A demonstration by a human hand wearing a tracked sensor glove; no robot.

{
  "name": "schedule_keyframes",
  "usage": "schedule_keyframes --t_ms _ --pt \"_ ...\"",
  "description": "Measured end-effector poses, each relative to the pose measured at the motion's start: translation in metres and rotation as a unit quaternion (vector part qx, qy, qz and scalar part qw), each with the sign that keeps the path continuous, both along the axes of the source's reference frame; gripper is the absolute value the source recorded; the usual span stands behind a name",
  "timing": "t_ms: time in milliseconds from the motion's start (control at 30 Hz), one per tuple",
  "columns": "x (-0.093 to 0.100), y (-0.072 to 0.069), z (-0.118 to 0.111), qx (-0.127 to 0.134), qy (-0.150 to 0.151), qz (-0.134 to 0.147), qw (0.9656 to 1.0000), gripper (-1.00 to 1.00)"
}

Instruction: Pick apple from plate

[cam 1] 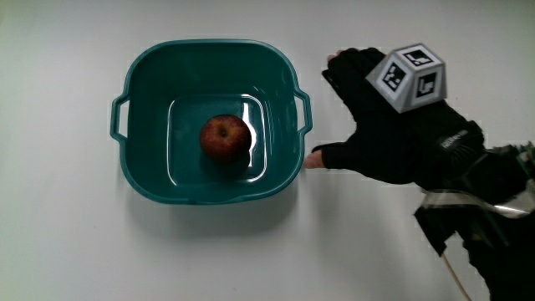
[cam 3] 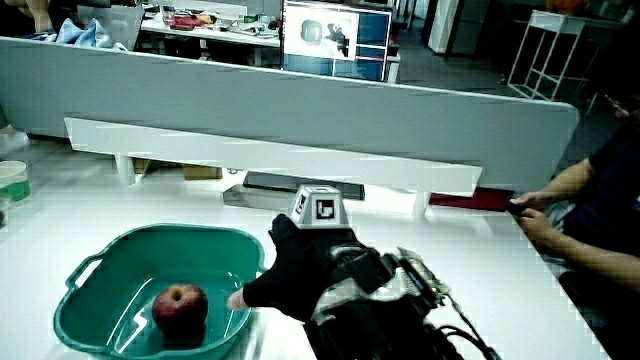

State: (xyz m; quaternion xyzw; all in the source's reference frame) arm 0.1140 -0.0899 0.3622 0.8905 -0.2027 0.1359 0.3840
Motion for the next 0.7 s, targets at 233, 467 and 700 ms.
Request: schedule_keyframes --t_ms 233,467,700 --pt "-0.026 0.002 0.001 0.025 0.013 -0.024 0.9993 0.00" --pt "-0.050 0.002 0.016 0.012 0.015 -0.039 0.9991 0.00" --pt "-0.065 0.002 0.028 0.005 0.026 -0.044 0.9987 0.00"
